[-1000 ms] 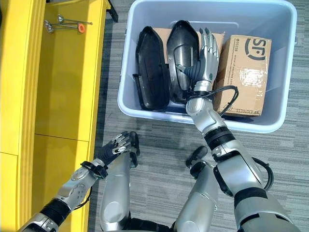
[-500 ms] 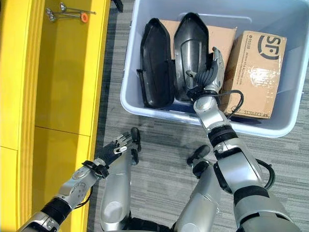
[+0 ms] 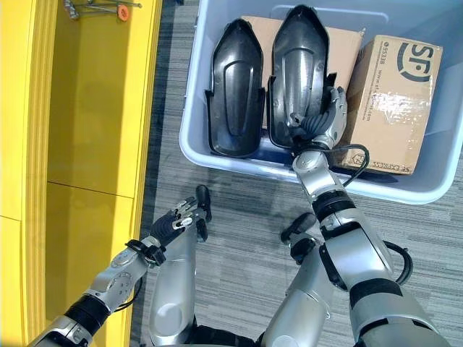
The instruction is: Move parts from the plastic box to the shelf.
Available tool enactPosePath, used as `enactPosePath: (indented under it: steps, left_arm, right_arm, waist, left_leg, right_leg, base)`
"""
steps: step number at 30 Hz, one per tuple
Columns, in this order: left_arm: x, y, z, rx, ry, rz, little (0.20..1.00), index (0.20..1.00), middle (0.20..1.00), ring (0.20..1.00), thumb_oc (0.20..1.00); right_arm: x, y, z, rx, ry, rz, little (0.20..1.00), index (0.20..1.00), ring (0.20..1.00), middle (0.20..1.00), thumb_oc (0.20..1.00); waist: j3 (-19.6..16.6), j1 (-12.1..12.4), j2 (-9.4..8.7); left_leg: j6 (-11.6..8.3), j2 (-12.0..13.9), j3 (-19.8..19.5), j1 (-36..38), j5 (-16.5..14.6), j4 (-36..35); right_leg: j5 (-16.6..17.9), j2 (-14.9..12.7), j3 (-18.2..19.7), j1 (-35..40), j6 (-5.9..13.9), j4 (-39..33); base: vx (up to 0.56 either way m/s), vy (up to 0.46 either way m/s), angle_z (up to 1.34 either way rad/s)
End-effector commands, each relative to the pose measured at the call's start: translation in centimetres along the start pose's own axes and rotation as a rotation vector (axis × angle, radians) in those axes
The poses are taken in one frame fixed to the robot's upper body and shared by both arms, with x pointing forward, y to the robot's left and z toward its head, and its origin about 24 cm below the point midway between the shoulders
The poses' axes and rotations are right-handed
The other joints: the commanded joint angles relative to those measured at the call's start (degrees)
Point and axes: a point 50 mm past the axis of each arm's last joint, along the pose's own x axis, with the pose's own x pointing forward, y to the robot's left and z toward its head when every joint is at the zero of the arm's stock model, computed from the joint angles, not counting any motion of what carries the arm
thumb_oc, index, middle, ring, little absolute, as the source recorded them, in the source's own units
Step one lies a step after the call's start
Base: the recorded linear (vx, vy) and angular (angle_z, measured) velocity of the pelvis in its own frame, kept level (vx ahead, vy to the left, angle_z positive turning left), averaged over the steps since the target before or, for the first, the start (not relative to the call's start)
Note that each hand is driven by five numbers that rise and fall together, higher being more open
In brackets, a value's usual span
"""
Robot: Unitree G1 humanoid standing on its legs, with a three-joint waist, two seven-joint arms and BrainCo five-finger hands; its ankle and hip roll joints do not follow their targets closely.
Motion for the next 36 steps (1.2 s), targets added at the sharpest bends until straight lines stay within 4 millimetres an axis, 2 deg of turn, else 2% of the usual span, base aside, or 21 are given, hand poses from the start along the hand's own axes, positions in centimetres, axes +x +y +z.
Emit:
enactPosePath:
  steps: [1,6,10,14,19,22,25,31,32,36]
  left_arm:
    - [0.1,-1.8,-0.6,-0.007,-0.013,-0.066,1.000,1.000,1.000,1.000,1.000]
    - [0.4,-1.9,-0.4,0.002,-0.012,-0.065,1.000,1.000,1.000,1.000,1.000]
    - [0.4,-1.8,-0.4,-0.001,-0.014,-0.061,1.000,1.000,1.000,1.000,1.000]
    - [0.4,-1.8,-0.4,-0.001,-0.012,-0.061,1.000,1.000,1.000,1.000,1.000]
    - [0.7,-2.1,-0.2,-0.006,-0.017,-0.060,1.000,1.000,1.000,1.000,1.000]
    - [0.7,-2.1,-0.3,-0.007,-0.014,-0.053,1.000,1.000,1.000,1.000,1.000]
    - [0.7,-2.2,-0.3,-0.007,-0.010,-0.052,1.000,1.000,1.000,1.000,1.000]
    - [0.7,-2.3,-0.3,-0.020,-0.014,-0.052,1.000,1.000,1.000,1.000,1.000]
    - [0.8,-2.3,-0.3,-0.025,-0.015,-0.048,1.000,1.000,1.000,1.000,1.000]
    - [0.9,-2.4,-0.2,-0.030,-0.014,-0.040,1.000,1.000,1.000,1.000,1.000]
  right_arm:
    - [0.2,-0.6,0.8,0.028,-0.067,-0.044,1.000,1.000,1.000,1.000,1.000]
    - [-0.1,-0.4,0.3,0.038,-0.037,-0.028,1.000,1.000,1.000,1.000,1.000]
    - [-0.2,-0.6,1.3,0.099,-0.135,-0.051,1.000,1.000,1.000,1.000,1.000]
    - [-0.3,-0.6,1.6,0.142,-0.124,-0.032,1.000,1.000,1.000,1.000,1.000]
    - [-0.7,-0.6,2.2,0.318,-0.134,-0.050,1.000,1.000,1.000,1.000,1.000]
    - [-1.2,-0.5,3.8,0.379,-0.249,-0.003,1.000,1.000,1.000,1.000,1.000]
    - [-1.3,-0.9,4.6,0.453,-0.259,-0.006,1.000,1.000,1.000,1.000,1.000]
    - [-1.6,-1.1,4.1,0.529,-0.179,-0.074,1.000,1.000,1.000,1.000,1.000]
    - [-1.7,-1.0,3.5,0.554,-0.134,-0.089,1.000,1.000,1.000,1.000,1.000]
    - [-1.7,-0.6,2.8,0.538,-0.080,-0.070,1.000,1.000,1.000,1.000,1.000]
  waist:
    - [-2.0,1.1,1.73]
    - [-2.0,0.8,1.66]
    - [-2.0,0.6,1.61]
    - [-2.0,0.4,1.64]
    - [-2.0,0.0,1.63]
    - [-2.0,-0.2,1.80]
    - [-2.0,-0.5,1.79]
    - [-2.0,-1.0,1.89]
    - [-2.0,-1.2,1.88]
    - [-2.0,-1.4,1.85]
  left_leg:
    - [-0.45,2.3,1.3,-0.4,-0.5,-1.7]
    - [-0.43,2.3,1.4,-0.9,-0.5,-1.6]
    - [-0.46,2.4,1.4,-0.9,-0.6,-1.4]
    - [-0.40,2.3,1.6,-0.6,-0.7,-1.4]
    - [-0.37,2.4,1.7,-0.7,-0.8,-1.3]
    - [-0.24,2.3,1.9,-0.4,-0.9,-1.3]
    - [-0.20,2.2,2.0,-0.3,-1.0,-1.1]
    - [-0.03,2.3,2.7,0.3,-1.3,-0.9]
    - [0.02,2.4,2.9,0.4,-1.3,-0.9]
    - [0.04,2.6,3.1,0.4,-1.3,-1.1]
  right_leg:
    - [0.0,-2.1,3.4,-0.7,7.18,1.9]
    - [0.2,-2.0,3.5,-1.2,7.13,1.7]
    - [0.2,-1.9,3.6,-1.2,7.18,1.7]
    - [0.2,-1.9,3.8,-1.1,7.24,1.7]
    - [0.2,-1.7,4.1,-1.3,7.18,1.7]
    - [0.2,-1.6,4.3,-1.3,7.17,1.7]
    - [0.2,-1.7,4.5,-1.4,7.20,1.8]
    - [0.1,-1.5,4.9,-1.2,7.14,1.8]
    - [0.1,-1.5,5.0,-1.1,7.16,1.8]
    - [0.1,-1.5,5.0,-1.1,7.19,1.6]
  base:
    - [0.00,0.000,0.00]
    - [0.00,0.000,-0.01]
    - [0.00,0.000,0.00]
    - [0.00,0.000,0.00]
    - [0.00,0.000,0.00]
    - [0.00,0.000,0.00]
    - [0.00,0.000,0.00]
    - [0.00,0.010,-0.03]
    - [0.00,0.016,-0.09]
    - [0.00,0.015,-0.06]
